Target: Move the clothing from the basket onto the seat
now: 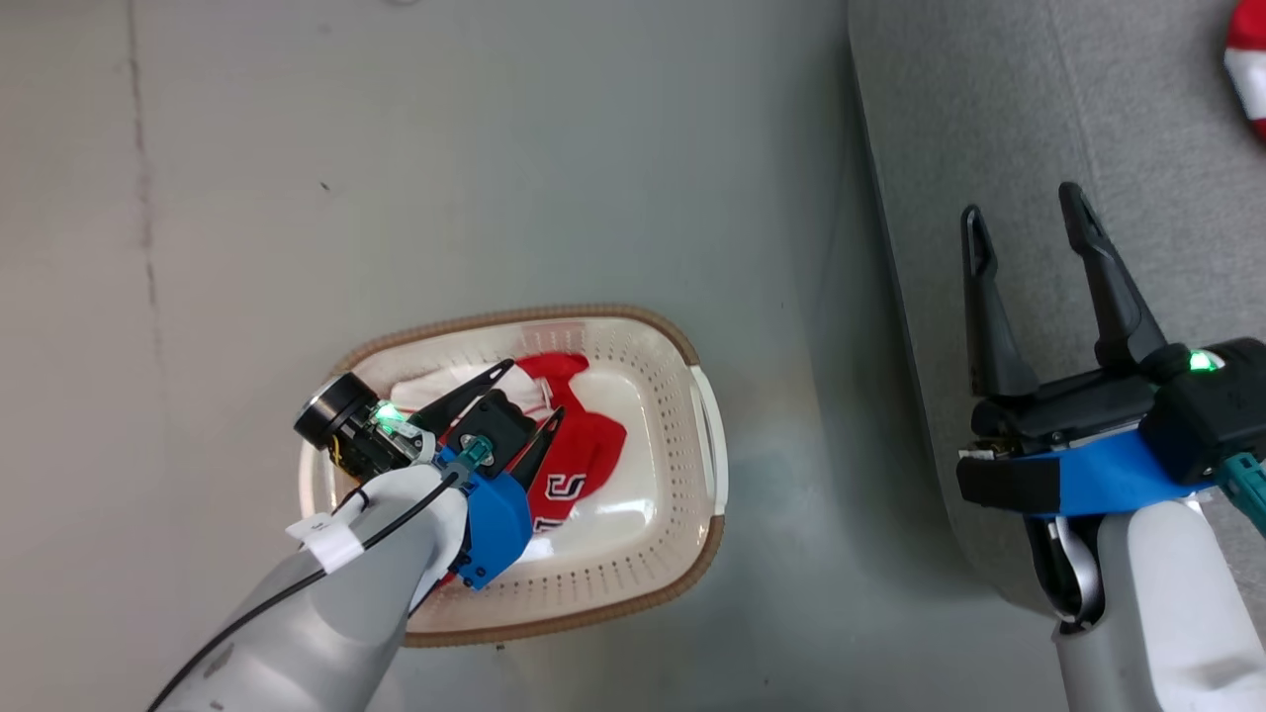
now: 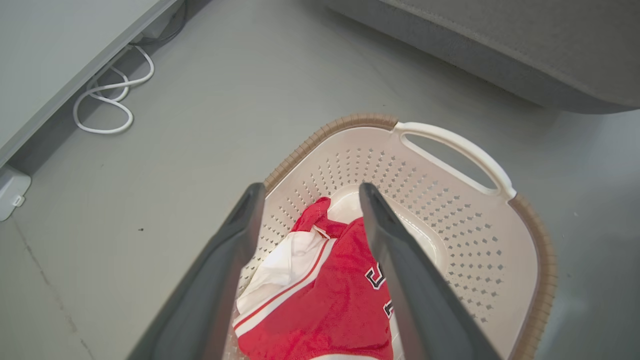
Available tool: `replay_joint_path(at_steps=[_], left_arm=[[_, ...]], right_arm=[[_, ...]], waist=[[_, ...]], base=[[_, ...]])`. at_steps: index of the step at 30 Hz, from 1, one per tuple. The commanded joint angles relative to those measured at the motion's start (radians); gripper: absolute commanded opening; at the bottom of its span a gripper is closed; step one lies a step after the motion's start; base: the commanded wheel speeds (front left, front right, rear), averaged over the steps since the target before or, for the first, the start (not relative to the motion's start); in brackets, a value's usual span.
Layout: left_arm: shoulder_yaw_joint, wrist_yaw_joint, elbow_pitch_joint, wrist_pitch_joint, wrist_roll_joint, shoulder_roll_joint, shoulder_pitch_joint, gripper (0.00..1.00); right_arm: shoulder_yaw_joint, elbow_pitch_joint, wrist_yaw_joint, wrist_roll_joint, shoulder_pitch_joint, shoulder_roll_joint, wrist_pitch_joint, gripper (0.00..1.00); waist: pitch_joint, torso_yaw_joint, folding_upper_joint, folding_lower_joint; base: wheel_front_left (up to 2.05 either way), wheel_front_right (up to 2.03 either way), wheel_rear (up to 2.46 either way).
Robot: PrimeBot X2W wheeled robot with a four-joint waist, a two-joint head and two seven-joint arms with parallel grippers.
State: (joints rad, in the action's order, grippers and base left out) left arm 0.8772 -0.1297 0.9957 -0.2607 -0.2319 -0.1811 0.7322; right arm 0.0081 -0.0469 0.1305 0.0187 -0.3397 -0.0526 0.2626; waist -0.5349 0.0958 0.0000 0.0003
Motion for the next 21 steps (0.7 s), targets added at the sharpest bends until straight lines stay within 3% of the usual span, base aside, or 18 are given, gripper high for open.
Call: replay_joint_path(at_steps=[1, 13, 21], left_arm=[[0.030, 0.000, 0.022, 0.006, -0.008, -0.005, 0.036, 1.00], [0.356, 0.000, 0.165, 0.192, -0.107, -0.019, 0.191, 1.00], [0.403, 0.000, 0.171, 0.311, -0.098, -0.048, 0.242, 1.00]], right_arm=[[0.003, 0.009, 0.001, -0.004, -0.024, -0.004, 0.003, 1.00], [0.017, 0.088, 0.001, 0.003, -0.113, -0.010, 0.003, 1.00], [0.031, 0.153, 0.001, 0.008, -0.151, -0.005, 0.003, 1.00]], waist=[[-0.080, 0.027, 0.0000, -0.0003], [-0.292, 0.064, 0.0000, -0.0003], [-0.409, 0.090, 0.0000, -0.0003]], base=[[0.00, 0.00, 0.00], [0.00, 0.00, 0.00], [0.00, 0.00, 0.00]])
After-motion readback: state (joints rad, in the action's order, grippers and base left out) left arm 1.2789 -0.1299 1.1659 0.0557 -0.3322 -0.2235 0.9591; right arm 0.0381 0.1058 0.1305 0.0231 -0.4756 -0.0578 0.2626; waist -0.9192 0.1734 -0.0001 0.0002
